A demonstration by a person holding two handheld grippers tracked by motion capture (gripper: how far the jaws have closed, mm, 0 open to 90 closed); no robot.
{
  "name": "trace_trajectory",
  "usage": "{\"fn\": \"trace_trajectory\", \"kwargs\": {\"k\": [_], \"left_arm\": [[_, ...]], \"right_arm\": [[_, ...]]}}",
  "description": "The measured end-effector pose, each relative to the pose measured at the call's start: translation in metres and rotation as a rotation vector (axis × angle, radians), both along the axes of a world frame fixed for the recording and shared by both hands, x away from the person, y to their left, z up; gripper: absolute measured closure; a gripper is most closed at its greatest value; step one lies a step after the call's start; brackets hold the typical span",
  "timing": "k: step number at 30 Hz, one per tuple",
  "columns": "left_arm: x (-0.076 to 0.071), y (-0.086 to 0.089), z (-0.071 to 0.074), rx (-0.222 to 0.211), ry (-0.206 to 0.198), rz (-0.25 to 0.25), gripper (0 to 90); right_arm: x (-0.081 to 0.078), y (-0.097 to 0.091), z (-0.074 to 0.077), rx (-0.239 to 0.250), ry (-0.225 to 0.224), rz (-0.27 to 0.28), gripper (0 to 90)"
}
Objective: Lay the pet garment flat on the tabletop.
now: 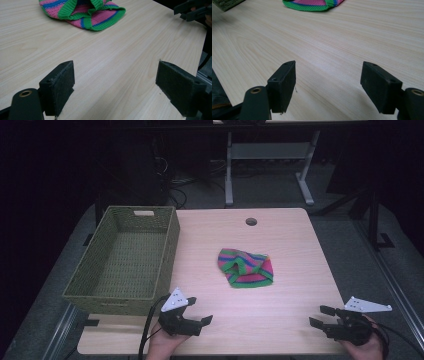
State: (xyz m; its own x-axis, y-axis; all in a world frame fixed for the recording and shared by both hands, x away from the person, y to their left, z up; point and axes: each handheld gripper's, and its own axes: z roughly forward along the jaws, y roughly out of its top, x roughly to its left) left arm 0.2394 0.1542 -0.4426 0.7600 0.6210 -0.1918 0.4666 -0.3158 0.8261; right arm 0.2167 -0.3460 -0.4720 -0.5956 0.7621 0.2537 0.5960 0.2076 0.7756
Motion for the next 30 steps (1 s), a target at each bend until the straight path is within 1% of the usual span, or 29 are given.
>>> {"fn": "trace_trajectory", "kwargs": {"k": [3, 4, 6, 11, 13, 14, 16, 17, 19, 21, 22, 23, 24, 25, 26, 28, 29, 30], "left_arm": [[0.001, 0.000, 0.000, -0.002, 0.002, 0.001, 15.2], [0.001, 0.000, 0.000, 0.004, 0.001, 0.003, 15.2], [0.001, -0.001, 0.000, 0.001, 0.003, 0.000, 15.2], [0.000, -0.002, -0.001, 0.001, 0.009, -0.002, 15.2], [0.000, -0.003, -0.002, 0.008, 0.009, -0.004, 15.2], [0.000, -0.003, -0.002, 0.008, 0.009, -0.004, 15.2], [0.000, -0.003, -0.003, 0.004, 0.014, -0.004, 15.2], [-0.001, -0.003, -0.003, 0.003, 0.012, -0.001, 15.2], [-0.001, -0.004, -0.003, 0.004, 0.009, -0.002, 15.2], [-0.001, -0.004, -0.003, 0.002, 0.009, -0.002, 15.2], [0.000, -0.003, -0.003, -0.002, 0.012, -0.001, 15.2], [0.000, -0.003, -0.003, -0.004, 0.012, -0.004, 15.2], [0.001, -0.003, -0.003, -0.006, 0.012, -0.003, 15.2], [0.001, -0.003, -0.003, -0.009, 0.013, -0.001, 15.2], [0.001, -0.003, -0.003, -0.012, 0.014, -0.005, 15.2], [0.001, -0.003, -0.003, -0.009, 0.012, -0.009, 15.2], [0.002, -0.003, -0.003, -0.002, 0.014, -0.020, 15.2], [0.002, -0.003, -0.003, -0.002, 0.014, -0.020, 15.2]], "right_arm": [[0.000, 0.001, 0.000, -0.007, 0.002, 0.006, 28.0], [0.000, 0.001, 0.000, -0.008, 0.001, 0.009, 28.0], [0.000, 0.002, 0.000, -0.006, 0.005, 0.013, 28.0], [0.003, 0.004, 0.000, 0.006, -0.002, 0.025, 28.0], [0.007, 0.008, 0.004, -0.012, -0.019, 0.037, 28.0], [0.007, 0.008, 0.004, -0.012, -0.019, 0.037, 28.0], [0.011, 0.011, 0.009, -0.031, -0.023, 0.045, 28.0], [0.014, 0.012, 0.014, -0.031, -0.025, 0.066, 29.3], [0.018, 0.014, 0.019, -0.034, -0.019, 0.085, 29.2], [0.020, 0.015, 0.020, -0.032, -0.016, 0.091, 29.2], [0.026, 0.019, 0.025, -0.042, -0.013, 0.109, 29.2], [0.026, 0.019, 0.025, -0.042, -0.013, 0.109, 29.2], [0.032, 0.023, 0.029, -0.051, -0.013, 0.124, 29.1], [0.032, 0.023, 0.029, -0.051, -0.013, 0.124, 29.1], [0.038, 0.028, 0.034, -0.049, -0.003, 0.141, 28.7], [0.041, 0.031, 0.036, -0.057, 0.002, 0.147, 28.4], [0.045, 0.035, 0.040, -0.070, 0.001, 0.159, 28.4], [0.047, 0.037, 0.041, -0.074, 0.003, 0.169, 28.4]]}}
